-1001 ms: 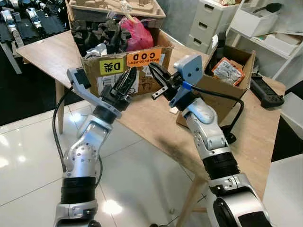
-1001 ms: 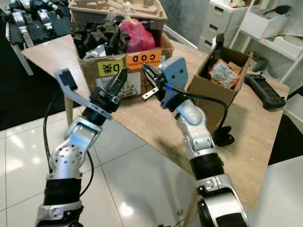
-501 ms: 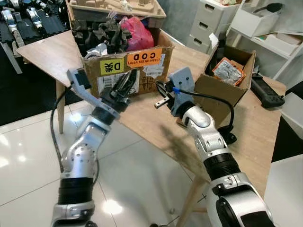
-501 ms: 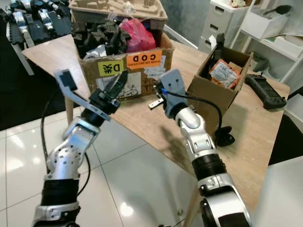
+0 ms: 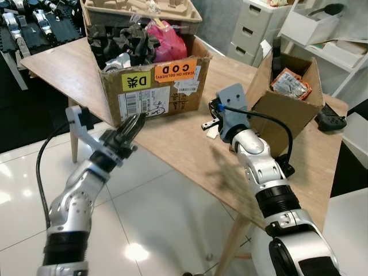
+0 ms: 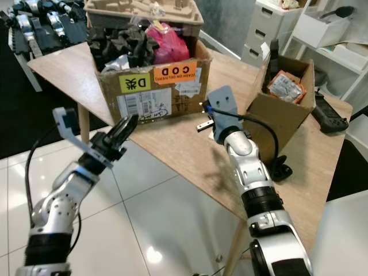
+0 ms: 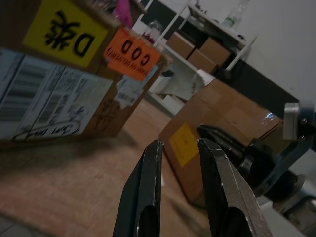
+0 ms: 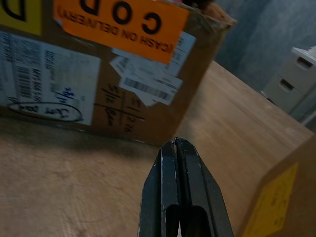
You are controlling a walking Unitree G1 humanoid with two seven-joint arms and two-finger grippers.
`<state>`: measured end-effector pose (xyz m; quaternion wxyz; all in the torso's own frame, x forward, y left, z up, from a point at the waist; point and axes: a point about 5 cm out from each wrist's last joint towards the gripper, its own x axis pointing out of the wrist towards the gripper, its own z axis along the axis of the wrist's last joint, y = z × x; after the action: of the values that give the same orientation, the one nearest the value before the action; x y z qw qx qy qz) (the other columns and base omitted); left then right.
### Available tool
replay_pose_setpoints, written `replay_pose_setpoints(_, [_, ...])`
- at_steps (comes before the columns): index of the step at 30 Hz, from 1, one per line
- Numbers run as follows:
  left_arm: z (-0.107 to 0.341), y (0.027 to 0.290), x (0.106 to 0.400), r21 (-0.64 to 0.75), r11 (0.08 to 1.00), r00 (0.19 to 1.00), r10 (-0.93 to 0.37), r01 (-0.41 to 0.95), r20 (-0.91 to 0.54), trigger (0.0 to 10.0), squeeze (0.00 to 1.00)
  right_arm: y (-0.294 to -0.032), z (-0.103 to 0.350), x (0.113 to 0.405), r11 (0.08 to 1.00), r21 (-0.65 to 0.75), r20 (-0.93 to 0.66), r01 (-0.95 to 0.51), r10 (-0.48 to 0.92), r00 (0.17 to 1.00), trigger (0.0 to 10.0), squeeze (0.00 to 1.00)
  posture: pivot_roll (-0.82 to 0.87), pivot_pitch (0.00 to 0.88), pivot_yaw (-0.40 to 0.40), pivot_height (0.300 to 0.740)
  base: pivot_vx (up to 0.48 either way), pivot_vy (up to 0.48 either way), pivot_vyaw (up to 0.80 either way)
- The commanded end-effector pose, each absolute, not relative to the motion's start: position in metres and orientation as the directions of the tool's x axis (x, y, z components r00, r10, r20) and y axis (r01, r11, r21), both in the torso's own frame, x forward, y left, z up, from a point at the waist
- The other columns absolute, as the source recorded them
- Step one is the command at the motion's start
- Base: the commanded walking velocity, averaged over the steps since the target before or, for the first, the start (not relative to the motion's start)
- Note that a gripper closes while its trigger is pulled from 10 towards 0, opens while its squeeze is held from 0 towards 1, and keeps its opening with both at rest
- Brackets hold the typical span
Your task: Picking trash to rubbish bin
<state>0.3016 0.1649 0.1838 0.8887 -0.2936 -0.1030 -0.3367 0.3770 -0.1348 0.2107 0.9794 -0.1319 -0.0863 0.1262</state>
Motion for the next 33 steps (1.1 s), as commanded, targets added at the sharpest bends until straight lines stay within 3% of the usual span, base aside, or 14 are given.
replay_pose_setpoints(1, [0.177, 0.17, 0.299, -0.447, 0.614, 0.759, -0.544, 0.651, 0.357, 10.0, 0.0, -0.146, 0.2, 0.377, 0.939, -0.284, 0.093, -0.194, 0.228, 0.969, 10.0, 0.0, 0.05, 0.113, -0.023, 0.74, 0.0, 0.0, 0.0])
replay_pose_setpoints(10, [0.18, 0.162, 0.294, -0.437, 0.587, 0.731, -0.565, 0.682, 0.383, 10.0, 0.0, -0.158, 0.194, 0.378, 0.944, -0.296, 0.049, -0.145, 0.166, 0.985, 10.0, 0.0, 0.05, 0.128, -0.023, 0.74, 0.0, 0.0, 0.0])
replay_pose_setpoints(12, [0.18, 0.158, 0.294, -0.436, 0.573, 0.719, -0.575, 0.694, 0.39, 10.0, 0.0, -0.149, 0.185, 0.38, 0.954, -0.234, 0.0, -0.187, 0.193, 0.981, 10.0, 0.0, 0.05, 0.13, -0.024, 0.74, 0.0, 0.0, 0.0])
replay_pose_setpoints(13, [0.179, 0.154, 0.293, -0.43, 0.564, 0.709, -0.59, 0.705, 0.387, 10.0, 0.0, -0.135, 0.176, 0.38, 0.962, -0.128, -0.044, -0.242, 0.238, 0.97, 10.0, 0.0, 0.05, 0.131, -0.024, 0.74, 0.0, 0.0, 0.0])
replay_pose_setpoints(17, [0.176, 0.152, 0.292, -0.423, 0.566, 0.705, -0.6, 0.708, 0.377, 10.0, 0.0, -0.124, 0.17, 0.381, 0.962, -0.035, -0.065, -0.272, 0.269, 0.961, 10.0, 0.0, 0.05, 0.134, -0.024, 0.74, 0.0, 0.0, 0.0])
replay_pose_setpoints(18, [0.173, 0.154, 0.293, -0.422, 0.58, 0.716, -0.596, 0.697, 0.364, 10.0, 0.0, -0.118, 0.166, 0.382, 0.962, 0.018, -0.074, -0.271, 0.272, 0.96, 10.0, 1.0, 0.05, 0.137, -0.025, 0.74, 0.0, 0.0, 0.0])
replay_pose_setpoints(22, [0.172, 0.164, 0.293, -0.434, 0.611, 0.748, -0.558, 0.663, 0.358, 10.0, 0.0, -0.109, 0.159, 0.386, 0.974, 0.09, -0.11, -0.209, 0.218, 0.97, 10.0, 1.0, 0.06, 0.148, -0.03, 0.74, 0.0, 0.0, 0.0])
replay_pose_setpoints(26, [0.176, 0.172, 0.289, -0.434, 0.623, 0.759, -0.532, 0.651, 0.375, 10.0, 0.0, -0.111, 0.161, 0.392, 0.991, 0.071, -0.117, -0.117, 0.125, 0.985, 10.0, 1.0, 0.08, 0.163, -0.033, 0.74, 0.0, 0.0, 0.0])
replay_pose_setpoints(33, [0.177, 0.179, 0.28, -0.425, 0.648, 0.775, -0.512, 0.631, 0.37, 10.0, 0.0, -0.109, 0.159, 0.397, 0.994, 0.073, -0.151, -0.086, 0.097, 0.984, 10.0, 1.0, 0.1, 0.197, -0.034, 0.74, 0.0, 0.0, 0.0])
